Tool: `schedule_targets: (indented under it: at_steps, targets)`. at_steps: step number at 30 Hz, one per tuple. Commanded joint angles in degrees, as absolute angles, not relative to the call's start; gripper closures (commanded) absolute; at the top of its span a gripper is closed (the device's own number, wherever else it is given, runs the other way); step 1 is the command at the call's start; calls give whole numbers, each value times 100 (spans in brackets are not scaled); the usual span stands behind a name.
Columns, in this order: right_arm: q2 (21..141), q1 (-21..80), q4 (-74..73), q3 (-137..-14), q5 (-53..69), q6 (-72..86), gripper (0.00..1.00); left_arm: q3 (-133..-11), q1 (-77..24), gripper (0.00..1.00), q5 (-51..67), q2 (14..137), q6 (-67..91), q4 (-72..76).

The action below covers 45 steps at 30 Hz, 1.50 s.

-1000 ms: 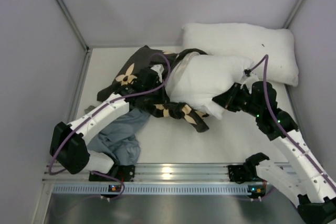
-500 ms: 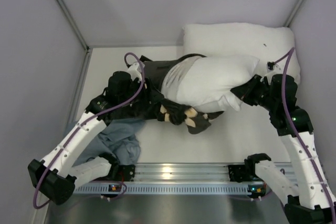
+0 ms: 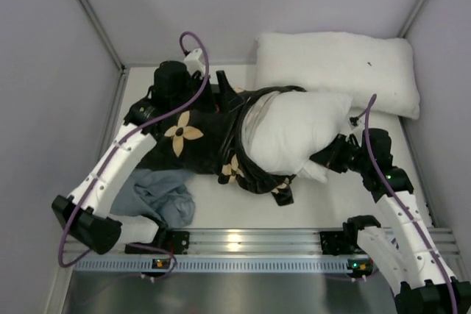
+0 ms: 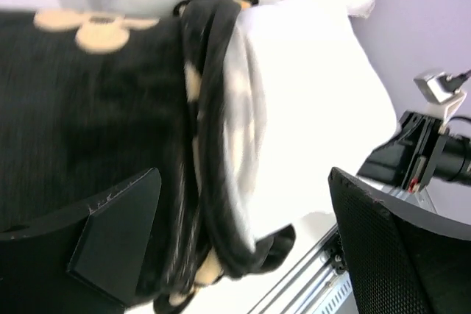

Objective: Remove the pillowcase from the pillow

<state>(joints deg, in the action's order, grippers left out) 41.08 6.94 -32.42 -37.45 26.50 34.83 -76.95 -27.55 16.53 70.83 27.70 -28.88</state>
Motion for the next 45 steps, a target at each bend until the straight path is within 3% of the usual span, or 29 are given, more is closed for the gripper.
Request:
schedule_targets:
  at_steps: [1,7,18,19,22,23,24,29,38,42,45]
  targets:
    - [4017,668,-2698,-3604,3085,3366,100,-8628,-2830,1,2100,8422,2488,-3029]
    - [3903,668,-2707,-3533,3190,3384,100,-11186,-3708,1,574,10578,1802,-4376]
    - [3973,686,-2681,-3691,3322,3331,100,-11883,-4201,5,-1070,11671,1635,-4860]
    - [3973,686,-2672,-3700,3340,3340,100,-11892,-4192,10,-1760,11785,1661,-4991]
    - [3894,677,-2689,-3744,3331,3366,100,-11813,-4053,57,-2845,11935,1793,-5185]
    - [3859,677,-2681,-3788,3296,3410,100,-11699,-3956,88,-3135,11953,1897,-5203]
    - [3815,685,-2689,-3805,3252,3436,100,-11620,-3825,100,-3181,11962,1977,-5238]
    - [3288,677,-2856,-4147,2342,3752,100,-10542,-2840,100,-3444,11576,2652,-5160]
    - [3146,642,-3507,-5703,55,3920,100,-8500,-1082,100,-2963,9108,3102,-4009]
    - [3707,624,-3463,-6125,26,3806,100,-8428,-1063,100,-2577,8290,3006,-3894]
    - [4323,615,-3104,-6214,587,3718,100,-8595,-1063,100,-1217,8226,2690,-3850]
